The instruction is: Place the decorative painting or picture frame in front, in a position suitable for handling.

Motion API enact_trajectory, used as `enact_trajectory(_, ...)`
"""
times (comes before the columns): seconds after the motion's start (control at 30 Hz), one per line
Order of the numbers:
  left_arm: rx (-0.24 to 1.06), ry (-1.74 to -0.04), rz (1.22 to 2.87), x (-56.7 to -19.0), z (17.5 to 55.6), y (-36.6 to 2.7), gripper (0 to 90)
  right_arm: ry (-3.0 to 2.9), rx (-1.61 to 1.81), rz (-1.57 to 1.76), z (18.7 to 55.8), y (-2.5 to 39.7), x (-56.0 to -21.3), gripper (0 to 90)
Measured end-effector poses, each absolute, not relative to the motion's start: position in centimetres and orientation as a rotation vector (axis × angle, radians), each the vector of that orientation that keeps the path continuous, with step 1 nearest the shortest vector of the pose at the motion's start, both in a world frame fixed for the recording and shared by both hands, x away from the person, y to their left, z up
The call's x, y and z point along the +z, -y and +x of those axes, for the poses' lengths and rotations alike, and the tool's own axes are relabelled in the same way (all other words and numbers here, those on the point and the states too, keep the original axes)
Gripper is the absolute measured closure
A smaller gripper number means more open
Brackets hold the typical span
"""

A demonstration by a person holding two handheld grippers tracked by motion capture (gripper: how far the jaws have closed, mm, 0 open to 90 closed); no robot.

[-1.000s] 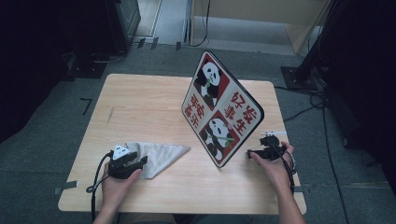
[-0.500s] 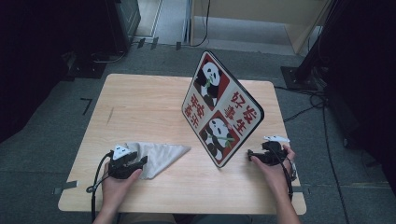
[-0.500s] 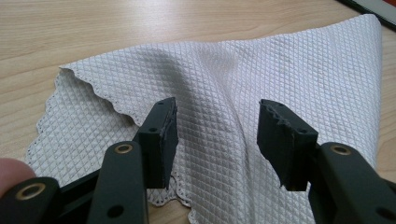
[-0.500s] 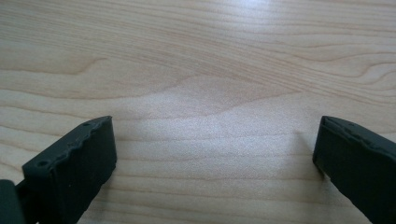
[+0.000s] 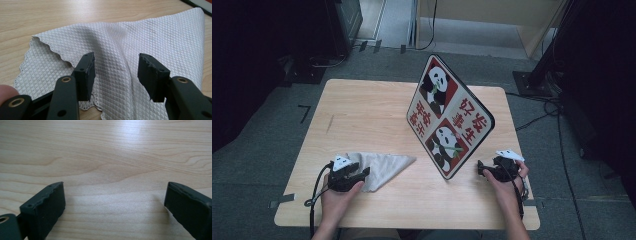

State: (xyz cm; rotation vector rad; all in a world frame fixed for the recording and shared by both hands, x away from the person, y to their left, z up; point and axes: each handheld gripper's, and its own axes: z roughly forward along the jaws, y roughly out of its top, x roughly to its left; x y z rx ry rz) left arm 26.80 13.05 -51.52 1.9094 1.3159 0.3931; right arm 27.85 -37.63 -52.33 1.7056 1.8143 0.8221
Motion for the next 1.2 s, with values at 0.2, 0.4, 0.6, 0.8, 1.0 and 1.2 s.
enact_trajectory(0.2, 0.396, -1.316, 1.91, -51.5, 26.8, -13.0, 48.6, -1.821, 0.91, 1.663, 26.6, 36.9, -51.4, 5.4)
enact_trajectory(0.4, 0.4, -1.315, 1.912, -51.5, 26.8, -13.0, 48.6, -1.834, 0.979, 1.614, 25.6, 36.0, -50.2, 8.3)
enact_trajectory(0.6, 0.399, -1.316, 1.911, -51.5, 26.8, -13.0, 48.6, -1.874, 1.044, 1.549, 24.4, 34.9, -49.1, 8.6)
enact_trajectory(0.8, 0.4, -1.315, 1.913, -51.5, 26.8, -13.0, 48.5, -1.894, 1.11, 1.489, 23.3, 34.3, -48.3, 9.4)
enact_trajectory(1.0, 0.401, -1.316, 1.912, -51.5, 26.8, -13.0, 48.6, -1.904, 1.193, 1.439, 22.2, 34.0, -47.3, 13.2)
enact_trajectory(1.2, 0.409, -1.315, 1.916, -51.5, 26.7, -12.9, 48.6, -1.929, 1.28, 1.408, 21.4, 33.8, -46.5, 16.6)
